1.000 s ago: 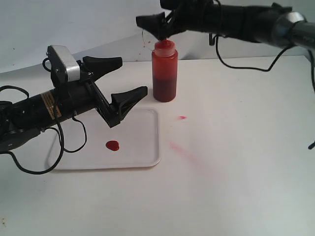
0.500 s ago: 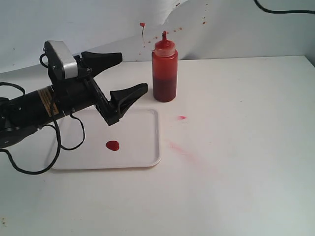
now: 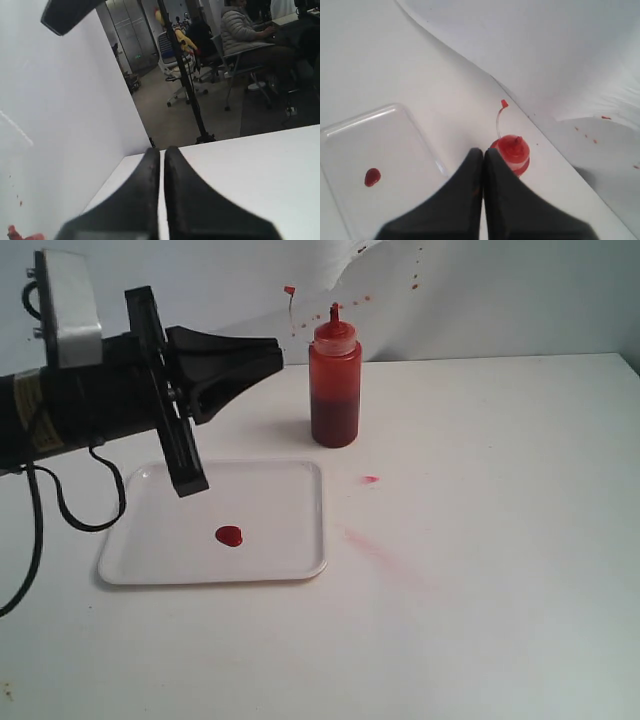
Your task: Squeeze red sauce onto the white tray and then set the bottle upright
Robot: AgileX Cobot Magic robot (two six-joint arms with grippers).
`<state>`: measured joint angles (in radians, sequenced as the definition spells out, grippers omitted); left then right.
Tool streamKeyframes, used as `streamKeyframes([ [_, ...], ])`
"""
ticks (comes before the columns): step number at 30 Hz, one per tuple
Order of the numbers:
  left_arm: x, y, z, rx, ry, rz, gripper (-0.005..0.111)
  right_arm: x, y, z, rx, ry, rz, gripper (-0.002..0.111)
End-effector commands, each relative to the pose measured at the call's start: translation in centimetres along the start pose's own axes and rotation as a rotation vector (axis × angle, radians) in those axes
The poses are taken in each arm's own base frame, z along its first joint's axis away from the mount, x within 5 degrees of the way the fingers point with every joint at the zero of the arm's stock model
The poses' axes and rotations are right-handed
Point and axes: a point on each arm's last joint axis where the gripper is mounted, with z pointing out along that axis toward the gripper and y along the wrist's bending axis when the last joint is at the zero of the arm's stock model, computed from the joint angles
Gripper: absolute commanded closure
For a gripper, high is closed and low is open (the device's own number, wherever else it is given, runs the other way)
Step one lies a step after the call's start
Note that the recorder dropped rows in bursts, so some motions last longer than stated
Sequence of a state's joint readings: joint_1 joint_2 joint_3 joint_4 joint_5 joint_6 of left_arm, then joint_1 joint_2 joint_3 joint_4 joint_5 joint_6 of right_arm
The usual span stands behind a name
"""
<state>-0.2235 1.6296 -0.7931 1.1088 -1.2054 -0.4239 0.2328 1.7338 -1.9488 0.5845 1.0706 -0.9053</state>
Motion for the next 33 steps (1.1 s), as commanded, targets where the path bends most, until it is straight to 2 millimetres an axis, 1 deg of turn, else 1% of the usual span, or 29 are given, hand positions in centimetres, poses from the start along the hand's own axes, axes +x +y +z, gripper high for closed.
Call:
streamKeyframes([
  [1, -3.0, -0.5, -0.4, 0.007, -0.038, -0.022, 0.107, -0.3, 0.8, -2.5, 0.036, 0.049, 0.028, 0.108],
  [3, -4.3, -0.8, -0.8, -0.003, -0.048, -0.024, 0.107, -0.3, 1.3, -3.5, 0.056, 0.032, 0.055, 0.108],
  [5, -5.5, -1.0, -1.5, -0.055, -0.059, -0.023, 0.107, -0.1, 1.9, -4.4, 0.094, 0.0, 0.06, 0.108],
  [7, -6.3, -1.4, -2.4, -0.143, -0.042, -0.028, 0.107, 0.4, 2.5, -5.4, 0.141, -0.032, 0.073, 0.108],
  [8, -6.4, -1.5, -2.9, -0.187, -0.018, -0.035, 0.107, 0.8, 2.9, -5.9, 0.173, -0.05, 0.076, 0.108],
  [9, -7.0, -1.8, -3.5, -0.238, -0.006, -0.035, 0.107, 1.3, 3.4, -6.3, 0.21, -0.07, 0.079, 0.108],
  [12, -7.8, -2.4, -5.2, -0.371, 0.034, -0.059, 0.107, 3.4, 4.9, -7.5, 0.307, -0.139, 0.109, 0.108],
  [15, -9.0, -3.2, -6.9, -0.485, -0.002, -0.101, 0.107, 5.7, 6.2, -8.5, 0.419, -0.238, 0.157, 0.108],
  [19, -10.6, -4.8, -9.2, -0.598, -0.077, -0.145, 0.107, 8.9, 8.2, -9.4, 0.497, -0.341, 0.278, 0.108],
  [20, -11.0, -5.3, -9.8, -0.621, -0.089, -0.151, 0.107, 9.5, 8.8, -10.0, 0.517, -0.378, 0.311, 0.108],
  [21, -11.2, -5.7, -10.4, -0.643, -0.09, -0.151, 0.107, 10.3, 9.2, -10.1, 0.526, -0.387, 0.331, 0.108],
  [23, -11.5, -6.6, -11.3, -0.676, -0.073, -0.141, 0.107, 11.4, 10.2, -11.0, 0.559, -0.418, 0.34, 0.108],
  [29, -12.2, -9.2, -14.4, -0.799, -0.044, -0.168, 0.107, 13.7, 12.4, -12.5, 0.598, -0.458, 0.341, 0.108],
  [33, -13.0, -10.7, -16.3, -0.872, -0.07, -0.196, 0.107, 14.4, 13.3, -13.1, 0.59, -0.487, 0.373, 0.108],
])
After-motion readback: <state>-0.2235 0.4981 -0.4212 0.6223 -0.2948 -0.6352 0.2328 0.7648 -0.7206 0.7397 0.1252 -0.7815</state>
